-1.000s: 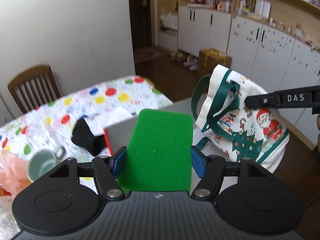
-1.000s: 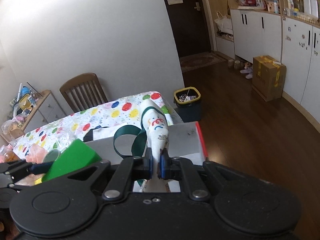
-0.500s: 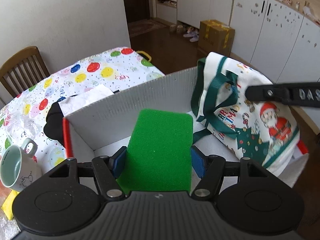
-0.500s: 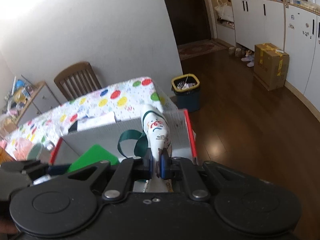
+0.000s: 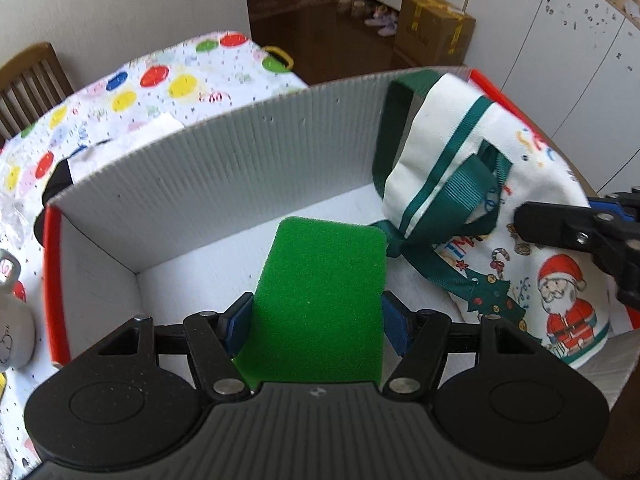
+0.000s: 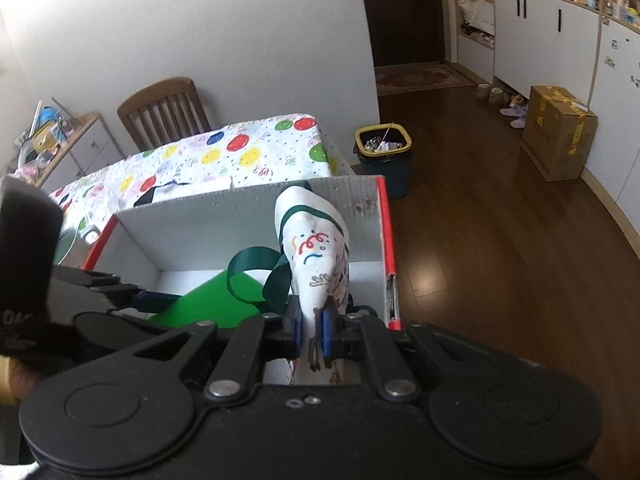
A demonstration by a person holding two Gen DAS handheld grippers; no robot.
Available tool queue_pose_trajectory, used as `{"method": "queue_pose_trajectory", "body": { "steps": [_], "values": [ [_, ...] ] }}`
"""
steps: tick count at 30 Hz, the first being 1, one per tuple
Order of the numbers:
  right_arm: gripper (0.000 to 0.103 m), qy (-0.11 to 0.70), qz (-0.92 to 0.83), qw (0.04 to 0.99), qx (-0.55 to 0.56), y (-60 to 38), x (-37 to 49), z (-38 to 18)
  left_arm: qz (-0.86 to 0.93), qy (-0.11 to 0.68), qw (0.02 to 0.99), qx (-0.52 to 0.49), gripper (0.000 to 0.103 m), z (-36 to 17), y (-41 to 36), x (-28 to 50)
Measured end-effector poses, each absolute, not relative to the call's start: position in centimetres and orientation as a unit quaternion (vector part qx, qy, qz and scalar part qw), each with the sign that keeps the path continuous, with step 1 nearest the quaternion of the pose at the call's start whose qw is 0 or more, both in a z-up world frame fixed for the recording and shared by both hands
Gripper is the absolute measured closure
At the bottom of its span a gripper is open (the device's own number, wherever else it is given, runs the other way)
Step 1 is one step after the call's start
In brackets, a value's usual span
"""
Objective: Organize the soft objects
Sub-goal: 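Carry the green sponge to the red box with the left tool while the right tool carries the tote bag, then release the tote bag into the box with the right tool while the left tool releases the sponge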
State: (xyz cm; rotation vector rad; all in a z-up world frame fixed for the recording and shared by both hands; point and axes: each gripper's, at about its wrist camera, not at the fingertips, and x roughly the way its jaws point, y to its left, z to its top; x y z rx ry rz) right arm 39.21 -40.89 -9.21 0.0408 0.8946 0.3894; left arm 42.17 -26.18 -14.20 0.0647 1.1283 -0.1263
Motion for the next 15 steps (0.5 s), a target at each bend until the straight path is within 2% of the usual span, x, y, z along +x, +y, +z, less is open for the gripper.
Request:
{"method": "queue_pose_trajectory", "body": {
  "steps": [8, 15],
  "values": [
    [0.091, 0.449, 0.197, 0.871, 0.023, -40.95, 39.25, -9.36, -0.06, 0.554, 0.83, 0.025, 0.035, -14.96, -26.0, 42.86],
    [0.084, 0.457, 0.198, 0.867, 0.022, -41.05, 39.05, -9.71, -0.063, 0.55, 0.832, 0.022, 0.034, -14.78, -26.01, 42.67]
  ]
}}
